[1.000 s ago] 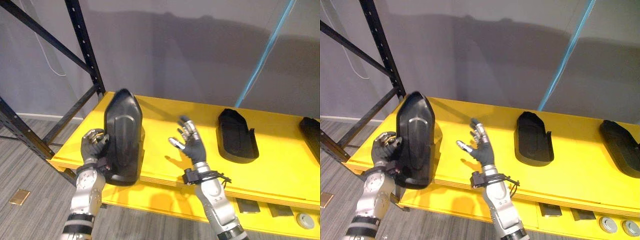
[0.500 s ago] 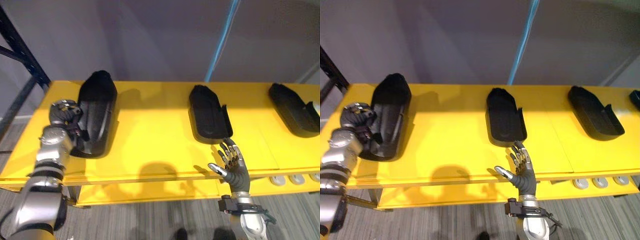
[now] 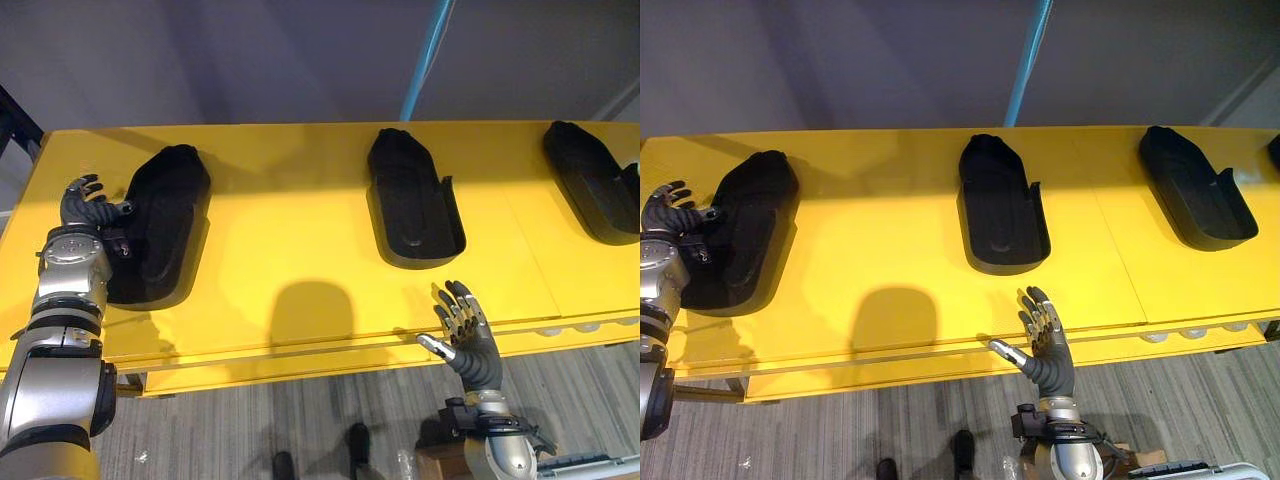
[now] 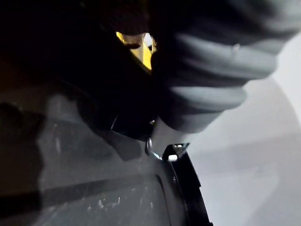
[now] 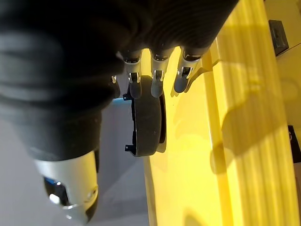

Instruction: Walk over and take plastic housings, then place them on the shelf

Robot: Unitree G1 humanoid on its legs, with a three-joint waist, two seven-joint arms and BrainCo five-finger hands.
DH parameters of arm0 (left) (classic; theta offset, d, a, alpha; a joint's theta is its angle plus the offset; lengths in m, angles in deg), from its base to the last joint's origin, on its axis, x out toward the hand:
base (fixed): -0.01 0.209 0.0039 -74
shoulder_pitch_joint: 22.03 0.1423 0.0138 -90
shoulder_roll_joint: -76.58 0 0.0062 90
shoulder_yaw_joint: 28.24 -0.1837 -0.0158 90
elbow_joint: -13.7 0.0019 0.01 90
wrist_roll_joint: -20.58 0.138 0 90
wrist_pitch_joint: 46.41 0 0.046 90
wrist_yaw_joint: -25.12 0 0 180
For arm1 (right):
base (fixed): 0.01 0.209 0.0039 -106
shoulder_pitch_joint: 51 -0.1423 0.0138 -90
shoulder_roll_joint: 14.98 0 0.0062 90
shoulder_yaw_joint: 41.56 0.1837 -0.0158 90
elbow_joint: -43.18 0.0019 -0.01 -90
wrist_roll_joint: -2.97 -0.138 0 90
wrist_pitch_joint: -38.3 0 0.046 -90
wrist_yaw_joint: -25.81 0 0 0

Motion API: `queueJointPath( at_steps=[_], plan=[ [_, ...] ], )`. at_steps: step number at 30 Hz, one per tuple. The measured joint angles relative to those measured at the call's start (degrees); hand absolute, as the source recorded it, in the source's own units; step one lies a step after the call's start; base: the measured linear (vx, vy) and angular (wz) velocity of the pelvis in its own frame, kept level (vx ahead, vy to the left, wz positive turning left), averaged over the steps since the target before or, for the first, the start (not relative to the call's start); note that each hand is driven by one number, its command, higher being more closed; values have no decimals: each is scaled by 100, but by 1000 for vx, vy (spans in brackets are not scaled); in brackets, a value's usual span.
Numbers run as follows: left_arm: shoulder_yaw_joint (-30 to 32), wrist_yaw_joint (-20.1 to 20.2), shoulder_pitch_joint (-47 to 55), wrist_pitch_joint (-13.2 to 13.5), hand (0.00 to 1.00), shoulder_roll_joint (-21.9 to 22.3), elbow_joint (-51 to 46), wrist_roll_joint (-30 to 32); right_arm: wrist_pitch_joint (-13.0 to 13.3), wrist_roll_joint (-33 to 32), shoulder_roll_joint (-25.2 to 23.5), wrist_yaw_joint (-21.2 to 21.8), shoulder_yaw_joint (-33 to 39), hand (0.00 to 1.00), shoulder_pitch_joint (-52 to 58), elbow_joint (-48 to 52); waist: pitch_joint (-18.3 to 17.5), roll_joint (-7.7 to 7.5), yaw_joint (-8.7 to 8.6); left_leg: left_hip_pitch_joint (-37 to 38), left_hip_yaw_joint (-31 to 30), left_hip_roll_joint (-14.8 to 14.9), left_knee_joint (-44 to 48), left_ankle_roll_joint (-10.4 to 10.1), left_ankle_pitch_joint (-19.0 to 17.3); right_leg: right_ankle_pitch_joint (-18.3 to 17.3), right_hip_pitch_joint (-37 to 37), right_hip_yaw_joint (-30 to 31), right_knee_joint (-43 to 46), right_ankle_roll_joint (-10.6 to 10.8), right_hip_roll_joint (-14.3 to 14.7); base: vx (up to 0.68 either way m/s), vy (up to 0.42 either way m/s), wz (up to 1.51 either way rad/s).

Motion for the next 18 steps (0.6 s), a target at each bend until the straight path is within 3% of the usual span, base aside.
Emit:
queueJointPath(
  at_steps=[13,18],
  plan=[
    [246,-272,27,131,0,572,-23,-1138,-23,179,-1,-8,12,0,-28,-7,3,3,-11,173,-8,-7,-51,36,71,84,154,-2,-7,-8,-4,-48,1,0],
    [541,-414,50,121,0,708,-17,-1126,-42,293,0,-35,22,0,-16,-8,3,4,-17,213,-8,-7,-51,38,85,97,194,-2,-8,-8,-4,-13,5,0]
  ],
)
